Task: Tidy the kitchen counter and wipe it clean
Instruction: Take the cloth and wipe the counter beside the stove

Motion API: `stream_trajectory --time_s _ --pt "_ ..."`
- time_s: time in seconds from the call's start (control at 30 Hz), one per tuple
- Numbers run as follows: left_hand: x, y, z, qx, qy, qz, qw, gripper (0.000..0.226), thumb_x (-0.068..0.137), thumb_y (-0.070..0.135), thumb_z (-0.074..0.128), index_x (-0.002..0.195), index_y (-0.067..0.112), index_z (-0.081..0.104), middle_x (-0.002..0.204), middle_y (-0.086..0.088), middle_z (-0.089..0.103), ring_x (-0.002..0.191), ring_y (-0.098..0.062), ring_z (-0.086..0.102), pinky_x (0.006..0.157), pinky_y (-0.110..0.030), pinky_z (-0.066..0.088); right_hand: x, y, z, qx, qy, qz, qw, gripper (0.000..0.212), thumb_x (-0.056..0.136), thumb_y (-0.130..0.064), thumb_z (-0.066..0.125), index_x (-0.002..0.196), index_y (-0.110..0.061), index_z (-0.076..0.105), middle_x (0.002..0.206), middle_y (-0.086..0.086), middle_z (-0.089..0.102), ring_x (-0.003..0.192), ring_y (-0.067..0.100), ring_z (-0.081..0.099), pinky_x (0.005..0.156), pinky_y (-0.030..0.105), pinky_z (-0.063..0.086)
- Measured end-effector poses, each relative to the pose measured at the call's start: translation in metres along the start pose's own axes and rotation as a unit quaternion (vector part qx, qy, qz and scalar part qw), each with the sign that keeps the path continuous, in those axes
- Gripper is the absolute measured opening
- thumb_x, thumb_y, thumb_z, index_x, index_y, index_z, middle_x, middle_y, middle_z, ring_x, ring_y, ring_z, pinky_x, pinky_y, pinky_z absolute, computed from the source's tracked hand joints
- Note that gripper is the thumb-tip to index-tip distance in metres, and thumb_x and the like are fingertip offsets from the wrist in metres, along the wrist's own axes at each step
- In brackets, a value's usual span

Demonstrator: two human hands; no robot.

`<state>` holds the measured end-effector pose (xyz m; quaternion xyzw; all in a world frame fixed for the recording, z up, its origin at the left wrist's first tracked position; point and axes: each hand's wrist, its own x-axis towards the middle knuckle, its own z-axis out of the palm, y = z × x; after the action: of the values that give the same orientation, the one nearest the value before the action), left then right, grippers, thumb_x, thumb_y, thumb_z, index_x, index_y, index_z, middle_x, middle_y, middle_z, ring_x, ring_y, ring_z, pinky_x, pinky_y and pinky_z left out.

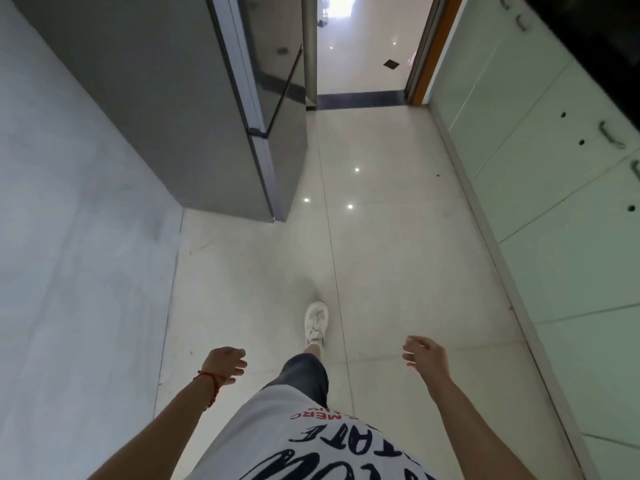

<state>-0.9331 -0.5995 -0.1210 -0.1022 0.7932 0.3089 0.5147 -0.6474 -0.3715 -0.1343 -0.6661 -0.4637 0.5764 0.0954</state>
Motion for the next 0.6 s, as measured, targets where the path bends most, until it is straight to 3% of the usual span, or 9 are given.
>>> stream_trajectory --time_s 0.23,0.4,0.6 --pt "0.066 0.162 0.024 0.024 -0.008 -0.012 1.0 0.017 0.089 0.011 0.051 0.073 0.008 0.054 0.066 -0.009 0.055 0.058 -0.021 0.046 0.057 -0.024 0.033 0.099 -0.096 -0.005 0.022 0.047 0.047 0.998 0.01 0.088 -0.007 0.056 0.096 -0.005 0.06 0.076 0.009 0.062 0.066 0.023 0.058 0.059 0.03 0.045" --pt "0.099 0.307 0.069 0.079 -0.036 0.036 0.996 0.011 0.09 0.013 0.051 0.084 0.005 0.055 0.071 -0.008 0.057 0.063 -0.019 0.05 0.059 -0.026 0.038 0.162 -0.15 -0.017 0.026 0.085 0.077 0.993 0.01 0.088 -0.01 0.056 0.096 -0.005 0.06 0.078 0.01 0.064 0.071 0.027 0.061 0.068 0.036 0.048" --pt "0.129 0.467 0.14 0.098 -0.066 0.116 0.986 0.01 0.09 0.013 0.049 0.089 0.006 0.056 0.075 -0.007 0.059 0.077 -0.025 0.055 0.062 -0.024 0.04 0.242 -0.207 -0.034 0.059 0.097 0.111 0.987 0.009 0.088 -0.01 0.056 0.094 -0.005 0.06 0.081 0.013 0.064 0.071 0.027 0.061 0.065 0.033 0.047"
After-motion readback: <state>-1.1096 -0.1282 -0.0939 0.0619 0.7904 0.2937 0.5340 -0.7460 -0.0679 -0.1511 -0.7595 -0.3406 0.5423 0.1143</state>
